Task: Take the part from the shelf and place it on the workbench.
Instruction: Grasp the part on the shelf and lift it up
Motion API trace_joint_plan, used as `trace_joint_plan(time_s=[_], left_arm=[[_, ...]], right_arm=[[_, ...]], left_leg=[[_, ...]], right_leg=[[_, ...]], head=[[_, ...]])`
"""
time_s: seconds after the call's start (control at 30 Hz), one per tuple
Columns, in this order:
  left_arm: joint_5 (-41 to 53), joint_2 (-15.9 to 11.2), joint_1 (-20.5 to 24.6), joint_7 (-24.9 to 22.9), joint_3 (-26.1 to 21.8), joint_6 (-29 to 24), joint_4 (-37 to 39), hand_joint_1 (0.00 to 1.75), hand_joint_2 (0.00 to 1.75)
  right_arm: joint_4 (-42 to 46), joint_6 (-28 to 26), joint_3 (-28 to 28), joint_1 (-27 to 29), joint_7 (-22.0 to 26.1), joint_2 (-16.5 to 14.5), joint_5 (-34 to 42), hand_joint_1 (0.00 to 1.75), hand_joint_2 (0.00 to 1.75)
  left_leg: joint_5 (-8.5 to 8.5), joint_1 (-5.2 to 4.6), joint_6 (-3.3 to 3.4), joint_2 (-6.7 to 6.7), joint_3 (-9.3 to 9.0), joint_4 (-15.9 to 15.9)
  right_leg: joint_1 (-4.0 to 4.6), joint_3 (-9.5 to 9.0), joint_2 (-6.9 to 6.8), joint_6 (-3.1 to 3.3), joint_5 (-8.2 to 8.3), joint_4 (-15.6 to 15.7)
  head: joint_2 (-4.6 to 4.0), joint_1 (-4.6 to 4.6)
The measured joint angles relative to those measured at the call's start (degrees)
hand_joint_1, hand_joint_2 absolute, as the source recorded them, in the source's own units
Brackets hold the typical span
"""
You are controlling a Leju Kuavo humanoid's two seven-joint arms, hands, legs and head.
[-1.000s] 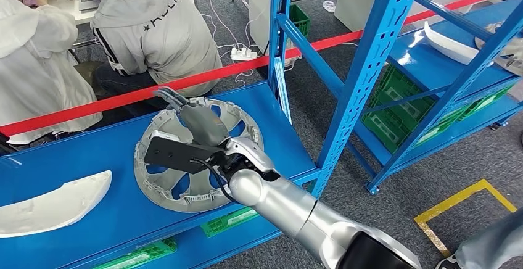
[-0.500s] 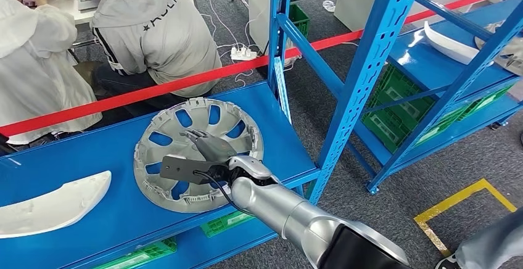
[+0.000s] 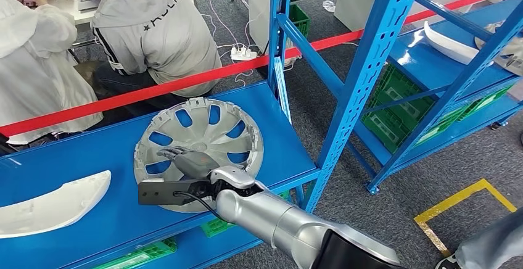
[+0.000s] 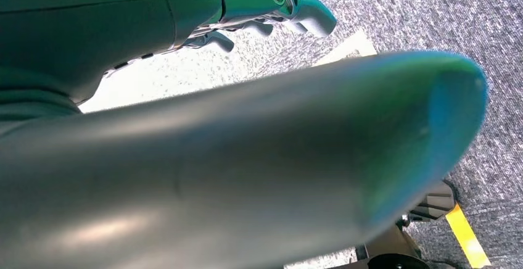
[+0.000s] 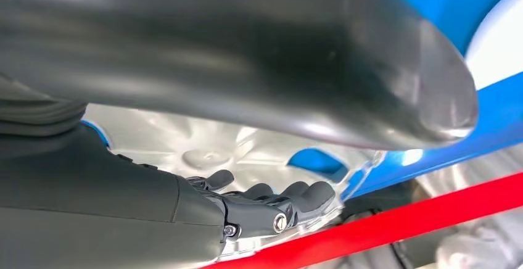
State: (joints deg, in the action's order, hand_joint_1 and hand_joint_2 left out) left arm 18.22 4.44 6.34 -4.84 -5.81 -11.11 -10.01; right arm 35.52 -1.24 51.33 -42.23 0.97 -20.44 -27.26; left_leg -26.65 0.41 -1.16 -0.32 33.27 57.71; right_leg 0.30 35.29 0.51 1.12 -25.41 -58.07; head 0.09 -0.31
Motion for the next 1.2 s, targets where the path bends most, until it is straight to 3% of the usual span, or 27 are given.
trace_joint_plan(time_s=[0.4,0.53,1.2], left_arm=[[-0.2,0.2,-0.1,0.0,0.0,-0.5,0.0,0.0,0.0],[-0.4,0.2,-0.4,0.1,-0.3,-0.7,0.0,0.0,0.0],[0.5,0.2,-0.6,0.2,-1.4,0.0,0.0,0.0,0.0]], right_arm=[[1.0,1.8,6.6,0.4,-2.7,0.0,4.0,0.0,0.0],[0.3,1.9,8.3,1.0,-4.5,0.0,5.7,0.0,1.75],[-6.5,-1.8,9.0,1.1,-5.5,0.3,6.3,0.0,1.75]], left_leg=[[0.0,0.0,0.0,0.0,0.0,0.0],[0.0,0.0,0.0,0.0,0.0,0.0],[0.0,0.0,0.0,0.01,-0.01,0.0]], right_leg=[[0.0,0.0,0.0,0.01,0.0,0.0],[0.0,0.01,0.0,0.01,-0.01,0.0],[0.0,0.03,0.0,0.02,-0.01,0.0]], head=[[0.0,0.0],[0.0,0.0],[0.0,0.0]])
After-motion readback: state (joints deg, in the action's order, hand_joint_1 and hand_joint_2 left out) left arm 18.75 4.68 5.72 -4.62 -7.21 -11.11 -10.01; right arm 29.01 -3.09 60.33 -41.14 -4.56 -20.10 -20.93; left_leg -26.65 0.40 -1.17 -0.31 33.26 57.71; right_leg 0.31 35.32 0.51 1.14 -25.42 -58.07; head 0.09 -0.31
